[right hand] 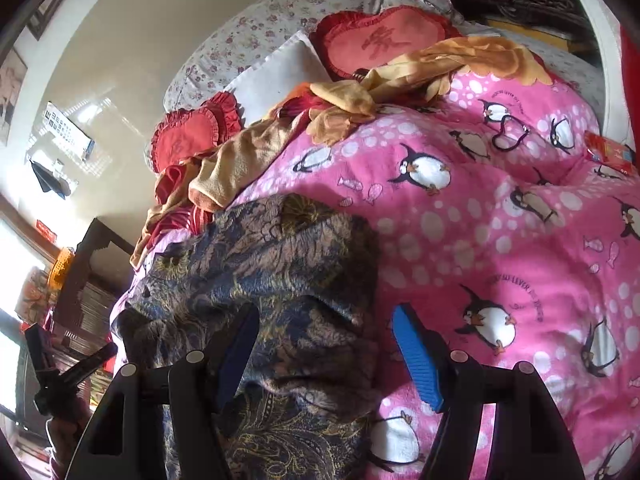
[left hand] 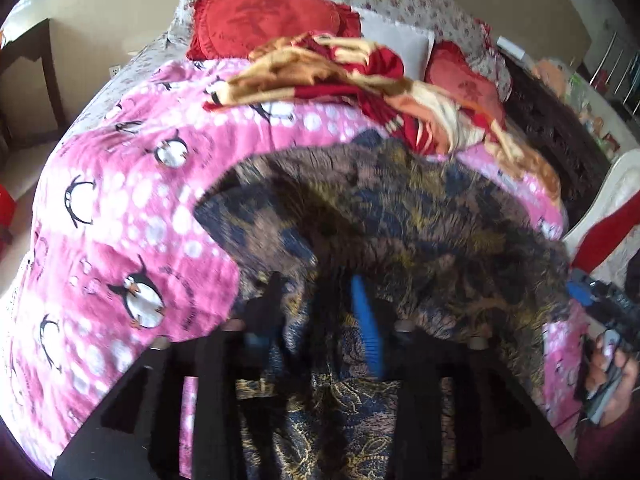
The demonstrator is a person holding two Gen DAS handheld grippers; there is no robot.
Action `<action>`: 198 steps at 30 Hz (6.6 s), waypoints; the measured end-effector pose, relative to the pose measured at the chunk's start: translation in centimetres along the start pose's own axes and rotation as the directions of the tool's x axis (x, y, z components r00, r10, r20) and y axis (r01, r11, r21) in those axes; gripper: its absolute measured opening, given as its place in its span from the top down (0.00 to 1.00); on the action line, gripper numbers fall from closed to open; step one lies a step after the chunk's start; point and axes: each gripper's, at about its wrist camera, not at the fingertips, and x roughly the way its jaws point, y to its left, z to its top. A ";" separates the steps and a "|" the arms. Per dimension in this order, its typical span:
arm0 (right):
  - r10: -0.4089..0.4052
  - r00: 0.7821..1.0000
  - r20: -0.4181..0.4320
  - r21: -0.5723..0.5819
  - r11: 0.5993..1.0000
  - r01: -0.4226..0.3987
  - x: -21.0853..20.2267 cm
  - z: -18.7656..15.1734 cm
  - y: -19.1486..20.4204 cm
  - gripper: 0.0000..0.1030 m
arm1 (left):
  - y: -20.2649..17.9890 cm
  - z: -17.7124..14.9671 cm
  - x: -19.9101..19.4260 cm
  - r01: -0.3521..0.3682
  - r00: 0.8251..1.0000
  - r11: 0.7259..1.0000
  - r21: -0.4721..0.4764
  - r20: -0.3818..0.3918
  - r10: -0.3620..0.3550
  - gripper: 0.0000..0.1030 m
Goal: Fold small clothes
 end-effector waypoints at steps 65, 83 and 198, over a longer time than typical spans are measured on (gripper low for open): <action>-0.144 0.989 0.040 -0.095 0.984 0.148 5.1 5.3 -1.0 0.94 | 0.3 0.8 4.4 -0.034 0.997 0.999 0.010 -0.074 0.035 0.95; -0.100 0.995 -0.019 -0.163 0.982 0.095 -0.5 -1.0 1.0 0.44 | 1.4 0.1 1.1 -0.053 0.998 0.999 -0.007 0.018 0.053 0.50; 0.003 0.927 -0.375 -0.371 0.916 -0.153 -12.9 -27.5 1.7 0.59 | 7.0 -25.9 -11.5 -0.101 0.950 0.985 0.142 -0.279 0.137 0.36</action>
